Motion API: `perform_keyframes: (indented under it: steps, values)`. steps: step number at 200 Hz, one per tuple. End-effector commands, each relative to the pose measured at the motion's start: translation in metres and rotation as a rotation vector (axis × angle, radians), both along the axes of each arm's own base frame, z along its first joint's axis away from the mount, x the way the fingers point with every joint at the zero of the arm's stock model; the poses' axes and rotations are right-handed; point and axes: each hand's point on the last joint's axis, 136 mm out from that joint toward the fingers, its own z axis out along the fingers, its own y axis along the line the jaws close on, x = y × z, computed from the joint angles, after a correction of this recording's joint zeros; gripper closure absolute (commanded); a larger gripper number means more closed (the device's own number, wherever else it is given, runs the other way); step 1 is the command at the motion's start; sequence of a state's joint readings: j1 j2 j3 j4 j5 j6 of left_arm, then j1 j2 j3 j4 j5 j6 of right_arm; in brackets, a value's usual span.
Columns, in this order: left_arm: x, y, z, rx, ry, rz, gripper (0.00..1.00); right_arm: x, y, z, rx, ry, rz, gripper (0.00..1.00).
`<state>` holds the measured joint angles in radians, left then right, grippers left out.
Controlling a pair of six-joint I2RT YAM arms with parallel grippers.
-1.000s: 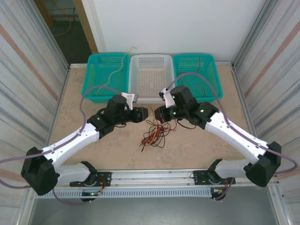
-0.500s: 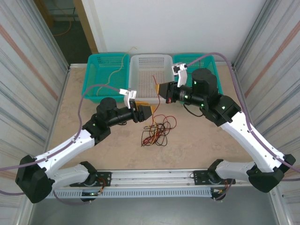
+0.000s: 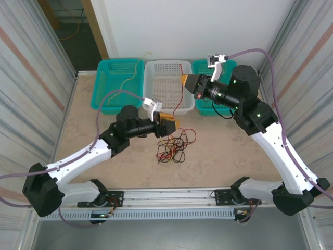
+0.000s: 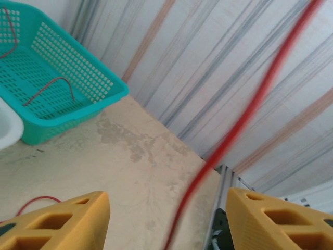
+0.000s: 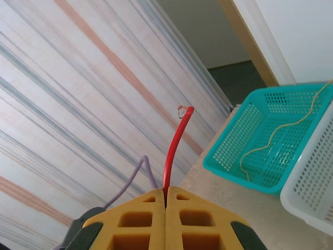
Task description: Untangle the cables
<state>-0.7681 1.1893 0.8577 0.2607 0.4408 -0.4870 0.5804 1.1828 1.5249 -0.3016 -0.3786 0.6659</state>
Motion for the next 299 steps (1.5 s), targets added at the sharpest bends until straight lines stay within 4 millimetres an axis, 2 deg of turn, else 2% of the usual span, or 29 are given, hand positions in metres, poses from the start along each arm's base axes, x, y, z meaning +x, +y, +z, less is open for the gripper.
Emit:
perform_keyframes:
  steps: [1,20,45,51,62,71,85,97,104,110,143,172,195,223,280,287,299]
  values:
    - [0.011,0.001,0.012,0.026,-0.077,0.049,0.47,-0.012,-0.006,0.033,0.075,-0.058,0.026,1.0]
    - [0.013,-0.004,0.018,0.011,-0.086,0.038,0.71,-0.012,-0.01,0.035,0.078,-0.062,0.02,1.0]
    - [0.012,-0.008,0.031,-0.014,-0.082,0.017,0.96,-0.009,-0.014,0.033,0.081,-0.053,0.009,1.0]
    - [0.011,-0.008,0.036,-0.023,-0.083,0.017,1.0,-0.008,-0.015,0.031,0.08,-0.049,0.007,1.0]
    - [0.011,-0.006,0.046,-0.036,-0.083,0.024,1.0,-0.005,-0.017,0.028,0.076,-0.04,-0.005,1.0]
    - [0.016,-0.002,0.055,-0.039,-0.074,0.061,1.0,-0.002,-0.021,0.022,0.064,-0.03,-0.026,0.88]
    - [0.027,0.01,0.067,-0.045,-0.027,0.132,1.0,0.007,-0.029,0.006,0.011,-0.006,-0.091,0.57]
    - [0.039,0.022,0.079,-0.07,0.043,0.176,1.0,0.013,-0.036,-0.013,-0.055,0.024,-0.143,0.46]
    - [0.044,0.03,0.086,-0.093,0.087,0.191,1.0,0.013,-0.036,-0.022,-0.085,0.034,-0.144,0.33]
    - [0.048,0.035,0.094,-0.119,0.115,0.191,1.0,0.012,-0.034,-0.032,-0.105,0.047,-0.129,0.3]
    - [0.065,0.059,0.117,-0.296,0.316,0.165,1.0,-0.011,-0.01,-0.065,-0.155,0.062,0.019,0.27]
    - [0.062,0.053,0.128,-0.334,0.379,0.071,1.0,-0.026,0.018,-0.083,-0.237,0.051,0.114,0.27]
    - [0.061,0.045,0.129,-0.353,0.45,0.016,1.0,-0.022,0.035,-0.094,-0.276,0.055,0.145,0.32]
    - [0.064,0.045,0.129,-0.408,0.508,0.0,1.0,-0.018,0.051,-0.1,-0.292,0.044,0.177,0.39]
    - [0.06,0.045,0.124,-0.419,0.557,-0.036,1.0,-0.004,0.066,-0.111,-0.311,0.045,0.174,0.48]
    - [0.06,0.045,0.124,-0.421,0.559,-0.037,1.0,-0.003,0.066,-0.112,-0.313,0.044,0.172,0.5]
    - [0.06,0.045,0.123,-0.428,0.563,-0.041,1.0,-0.002,0.068,-0.111,-0.311,0.04,0.173,0.62]
